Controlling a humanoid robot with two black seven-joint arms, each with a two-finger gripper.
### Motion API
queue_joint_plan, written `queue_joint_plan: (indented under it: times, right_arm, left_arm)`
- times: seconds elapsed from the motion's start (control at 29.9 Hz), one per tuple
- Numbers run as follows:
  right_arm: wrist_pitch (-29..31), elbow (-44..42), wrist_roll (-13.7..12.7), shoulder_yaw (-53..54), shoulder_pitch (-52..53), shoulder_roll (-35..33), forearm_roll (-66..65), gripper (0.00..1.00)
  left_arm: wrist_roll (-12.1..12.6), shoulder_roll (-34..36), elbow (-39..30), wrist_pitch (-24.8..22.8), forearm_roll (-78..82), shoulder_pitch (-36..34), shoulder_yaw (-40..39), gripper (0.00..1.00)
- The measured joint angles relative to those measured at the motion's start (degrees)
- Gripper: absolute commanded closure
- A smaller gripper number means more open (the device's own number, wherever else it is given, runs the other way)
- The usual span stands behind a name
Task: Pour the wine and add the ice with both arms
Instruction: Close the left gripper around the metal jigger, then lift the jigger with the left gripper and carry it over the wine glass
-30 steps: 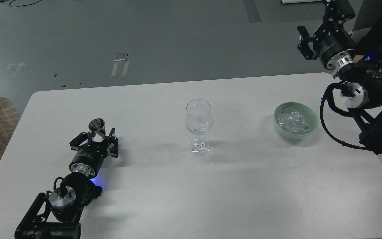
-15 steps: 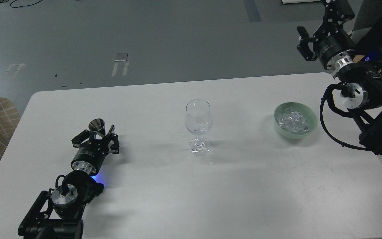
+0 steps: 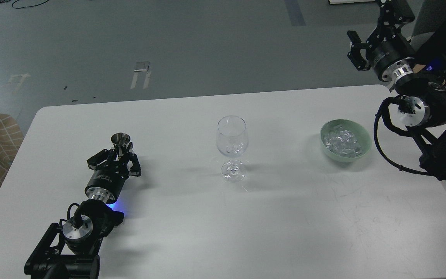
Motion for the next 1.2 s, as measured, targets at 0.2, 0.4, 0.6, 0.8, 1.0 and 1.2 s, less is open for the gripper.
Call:
queue_joint_plan:
  times: [0.2,0.4,0.6,0.8,1.0,1.2]
  right_arm:
    - [0.00,0.00,0.00,0.00,0.00,0.01,0.00,0.00]
    - [0.01,0.00,0.00,0.01,0.00,0.16,0.00,0.00]
    - [-0.17,0.00,0.00,0.01,0.00,0.18,0.00,0.00]
    - [-0.50,0.05,-0.06,0.00,0.00,0.02,0.00,0.00]
    - [-0.56,0.05,-0.06,0.00,0.00,0.31,0.00,0.00]
    - [-0.80,-0.08,-0.02,-0.01,0.08,0.43,0.00,0.00]
  left_arm:
    - [-0.06,-0.09,0.04,-2.06,-0.16,0.03,-0.33,0.86]
    - [-0.09,-0.52,0.02,-3.61,-0.72,0.03,-0.51,0.94]
    - [-0.09,-0.60,-0.30,-4.22,-0.90,-0.14,-0.58,1.00]
    - [0.27,-0.46,-1.02,-4.92,-0.85,-1.10,0.04,1.00]
    - [0.60,0.73,-2.64,-4.98,-0.43,-2.21,0.08,1.00]
    - [1.00,1.36,-4.49,-4.99,-0.15,-3.59,0.29,1.00]
